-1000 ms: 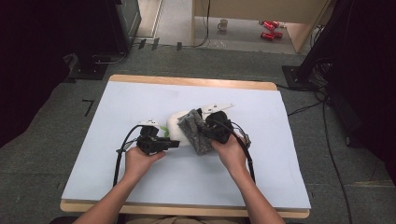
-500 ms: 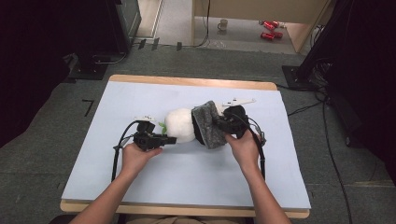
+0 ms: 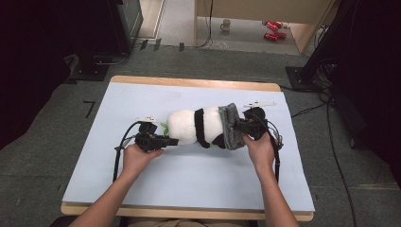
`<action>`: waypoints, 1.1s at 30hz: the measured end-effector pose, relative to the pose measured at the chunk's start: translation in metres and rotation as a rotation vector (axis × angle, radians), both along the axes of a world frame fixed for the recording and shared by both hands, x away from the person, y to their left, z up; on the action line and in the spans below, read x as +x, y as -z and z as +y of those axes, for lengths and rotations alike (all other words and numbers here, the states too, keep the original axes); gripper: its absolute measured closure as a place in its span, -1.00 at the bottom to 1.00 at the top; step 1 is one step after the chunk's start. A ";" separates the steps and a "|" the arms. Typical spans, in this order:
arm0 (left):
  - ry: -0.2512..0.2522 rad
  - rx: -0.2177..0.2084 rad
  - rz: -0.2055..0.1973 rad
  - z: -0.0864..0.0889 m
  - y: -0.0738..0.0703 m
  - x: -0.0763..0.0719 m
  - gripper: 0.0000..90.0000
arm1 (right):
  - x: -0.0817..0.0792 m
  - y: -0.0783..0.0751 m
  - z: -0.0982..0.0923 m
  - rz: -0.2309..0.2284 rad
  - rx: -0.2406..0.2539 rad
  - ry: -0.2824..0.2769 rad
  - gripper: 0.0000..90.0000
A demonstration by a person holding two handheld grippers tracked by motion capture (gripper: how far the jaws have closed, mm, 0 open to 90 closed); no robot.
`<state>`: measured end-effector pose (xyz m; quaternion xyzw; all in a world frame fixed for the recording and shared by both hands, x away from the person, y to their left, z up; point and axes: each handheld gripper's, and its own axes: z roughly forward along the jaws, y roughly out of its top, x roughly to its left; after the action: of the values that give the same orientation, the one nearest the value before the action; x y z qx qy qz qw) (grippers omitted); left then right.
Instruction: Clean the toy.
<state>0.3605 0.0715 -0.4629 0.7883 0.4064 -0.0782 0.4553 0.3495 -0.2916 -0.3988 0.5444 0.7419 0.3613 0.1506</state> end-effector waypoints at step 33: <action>0.019 0.050 -0.066 0.004 -0.010 -0.016 0.40 | -0.007 -0.017 0.039 -0.004 0.094 -0.188 0.80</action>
<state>0.3447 0.0754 -0.4533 0.8055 0.3852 -0.0462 0.4479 0.3422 -0.2531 -0.3819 0.4781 0.7717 0.4091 0.0919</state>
